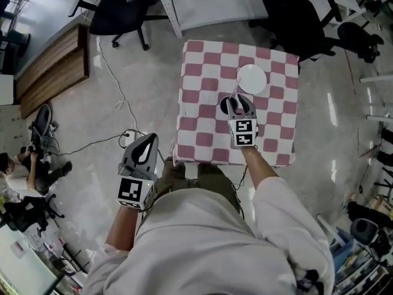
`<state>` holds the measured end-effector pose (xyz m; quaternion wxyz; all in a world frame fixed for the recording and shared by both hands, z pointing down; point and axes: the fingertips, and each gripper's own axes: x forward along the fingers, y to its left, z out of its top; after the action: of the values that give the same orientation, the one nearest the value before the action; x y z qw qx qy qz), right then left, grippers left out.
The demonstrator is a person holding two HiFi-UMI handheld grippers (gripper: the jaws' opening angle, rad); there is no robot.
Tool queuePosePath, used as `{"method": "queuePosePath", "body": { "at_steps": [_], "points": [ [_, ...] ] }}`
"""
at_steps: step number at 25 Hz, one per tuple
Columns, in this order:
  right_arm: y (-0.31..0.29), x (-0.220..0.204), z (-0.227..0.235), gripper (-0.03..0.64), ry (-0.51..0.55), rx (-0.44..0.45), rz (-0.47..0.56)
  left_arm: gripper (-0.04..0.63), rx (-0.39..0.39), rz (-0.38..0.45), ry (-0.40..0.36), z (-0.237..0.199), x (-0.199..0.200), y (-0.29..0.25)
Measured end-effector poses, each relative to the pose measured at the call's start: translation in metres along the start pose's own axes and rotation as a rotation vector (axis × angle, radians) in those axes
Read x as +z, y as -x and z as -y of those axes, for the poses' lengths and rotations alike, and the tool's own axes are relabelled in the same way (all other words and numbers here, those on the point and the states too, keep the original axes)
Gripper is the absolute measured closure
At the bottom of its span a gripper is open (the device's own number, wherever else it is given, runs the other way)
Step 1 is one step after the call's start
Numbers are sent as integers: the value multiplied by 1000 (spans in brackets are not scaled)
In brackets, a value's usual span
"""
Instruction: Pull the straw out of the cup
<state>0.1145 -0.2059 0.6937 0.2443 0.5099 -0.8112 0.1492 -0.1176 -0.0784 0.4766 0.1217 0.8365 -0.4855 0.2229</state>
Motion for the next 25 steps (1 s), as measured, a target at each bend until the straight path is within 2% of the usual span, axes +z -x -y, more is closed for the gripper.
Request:
{"method": "queuePosePath", "body": {
  "at_steps": [13,25],
  "points": [
    [-30,-13,1,474,6,9,-49,591,44,-38,25,-13,-12,3],
    [-36,-11,3,565,17,12,-66,591,50,-47,34,-17,-12,-2]
  ]
}}
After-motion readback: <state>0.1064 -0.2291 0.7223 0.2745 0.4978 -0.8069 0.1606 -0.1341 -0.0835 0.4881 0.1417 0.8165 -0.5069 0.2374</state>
